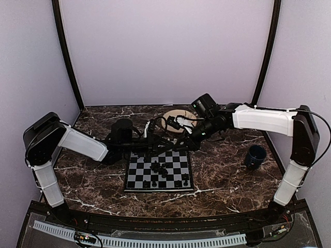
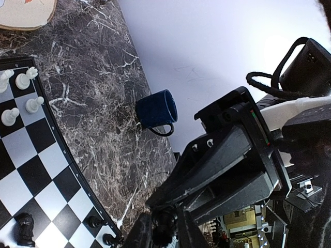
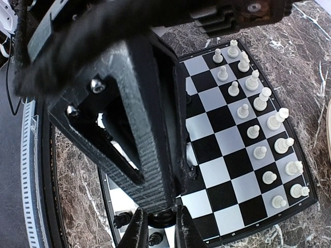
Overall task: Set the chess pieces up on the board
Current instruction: Pass from the right arm to the left, then place the rook at h8.
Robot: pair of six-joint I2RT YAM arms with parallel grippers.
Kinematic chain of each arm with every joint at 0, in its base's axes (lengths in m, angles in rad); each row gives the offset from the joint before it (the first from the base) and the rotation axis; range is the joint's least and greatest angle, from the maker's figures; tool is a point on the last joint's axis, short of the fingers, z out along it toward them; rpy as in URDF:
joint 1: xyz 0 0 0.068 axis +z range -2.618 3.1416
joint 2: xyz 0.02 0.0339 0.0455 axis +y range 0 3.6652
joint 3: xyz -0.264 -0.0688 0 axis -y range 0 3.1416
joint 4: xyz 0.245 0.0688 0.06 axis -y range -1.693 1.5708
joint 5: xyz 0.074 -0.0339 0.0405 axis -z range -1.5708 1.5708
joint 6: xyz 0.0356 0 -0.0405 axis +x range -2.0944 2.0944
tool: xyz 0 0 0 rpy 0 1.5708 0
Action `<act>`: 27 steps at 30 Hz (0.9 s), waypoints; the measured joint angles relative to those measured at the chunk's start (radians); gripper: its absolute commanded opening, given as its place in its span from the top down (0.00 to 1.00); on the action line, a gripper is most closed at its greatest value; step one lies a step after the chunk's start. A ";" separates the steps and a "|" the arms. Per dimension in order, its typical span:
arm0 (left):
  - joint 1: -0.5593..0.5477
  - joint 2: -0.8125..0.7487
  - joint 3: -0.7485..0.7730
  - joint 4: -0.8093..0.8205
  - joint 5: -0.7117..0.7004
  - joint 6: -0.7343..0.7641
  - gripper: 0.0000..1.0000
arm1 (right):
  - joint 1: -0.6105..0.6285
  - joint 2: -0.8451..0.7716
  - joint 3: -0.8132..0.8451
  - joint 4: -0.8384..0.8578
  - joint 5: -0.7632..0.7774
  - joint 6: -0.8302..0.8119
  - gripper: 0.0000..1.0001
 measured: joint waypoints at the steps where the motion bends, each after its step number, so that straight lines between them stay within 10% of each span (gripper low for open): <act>1: -0.002 0.005 0.000 0.003 0.002 -0.002 0.83 | 0.000 0.001 0.000 0.001 0.000 0.000 0.86; 15: -0.005 0.009 0.023 -0.051 0.012 0.045 0.90 | -0.002 0.000 -0.011 0.003 0.014 -0.002 0.62; 27: -0.019 -0.327 0.109 -0.734 -0.344 0.569 0.90 | -0.194 -0.148 -0.253 0.073 -0.132 -0.053 0.60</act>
